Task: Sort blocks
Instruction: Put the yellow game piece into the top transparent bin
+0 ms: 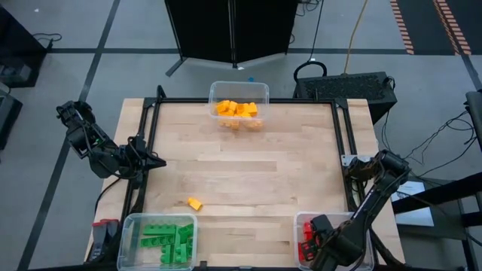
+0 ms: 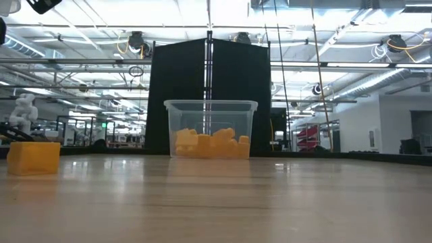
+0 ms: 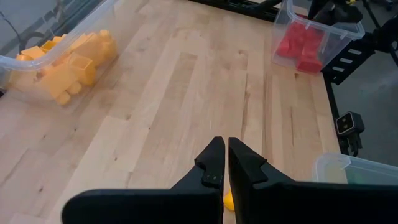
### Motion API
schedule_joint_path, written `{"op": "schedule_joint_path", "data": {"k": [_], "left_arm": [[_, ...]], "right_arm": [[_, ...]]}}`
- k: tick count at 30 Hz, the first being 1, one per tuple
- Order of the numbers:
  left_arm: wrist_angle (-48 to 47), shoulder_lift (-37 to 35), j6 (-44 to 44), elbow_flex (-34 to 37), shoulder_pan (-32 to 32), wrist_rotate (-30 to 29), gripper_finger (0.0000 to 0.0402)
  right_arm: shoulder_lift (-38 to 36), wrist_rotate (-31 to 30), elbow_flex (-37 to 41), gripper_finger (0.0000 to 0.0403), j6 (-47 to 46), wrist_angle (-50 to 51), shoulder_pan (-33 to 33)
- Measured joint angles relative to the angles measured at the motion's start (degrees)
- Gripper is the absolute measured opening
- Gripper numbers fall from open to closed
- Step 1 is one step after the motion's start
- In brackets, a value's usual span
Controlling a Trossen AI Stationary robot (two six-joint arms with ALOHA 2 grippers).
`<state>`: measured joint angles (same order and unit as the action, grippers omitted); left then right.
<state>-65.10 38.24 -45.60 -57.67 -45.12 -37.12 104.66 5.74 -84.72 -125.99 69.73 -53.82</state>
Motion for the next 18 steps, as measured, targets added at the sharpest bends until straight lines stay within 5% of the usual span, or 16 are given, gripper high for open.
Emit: {"op": "schedule_joint_path", "data": {"k": [9, 18], "left_arm": [[0.07, 0.00, -0.13, 0.00, 0.00, 0.00, 0.0003], [-1.14, 2.27, -2.26, 0.00, 0.08, 0.69, 0.0003]], "right_arm": [[-4.08, -9.01, -11.86, 0.0260, 4.08, 10.01, 0.28], [-4.66, -29.62, -26.77, 0.0257, 10.35, 20.34, 1.40]]}}
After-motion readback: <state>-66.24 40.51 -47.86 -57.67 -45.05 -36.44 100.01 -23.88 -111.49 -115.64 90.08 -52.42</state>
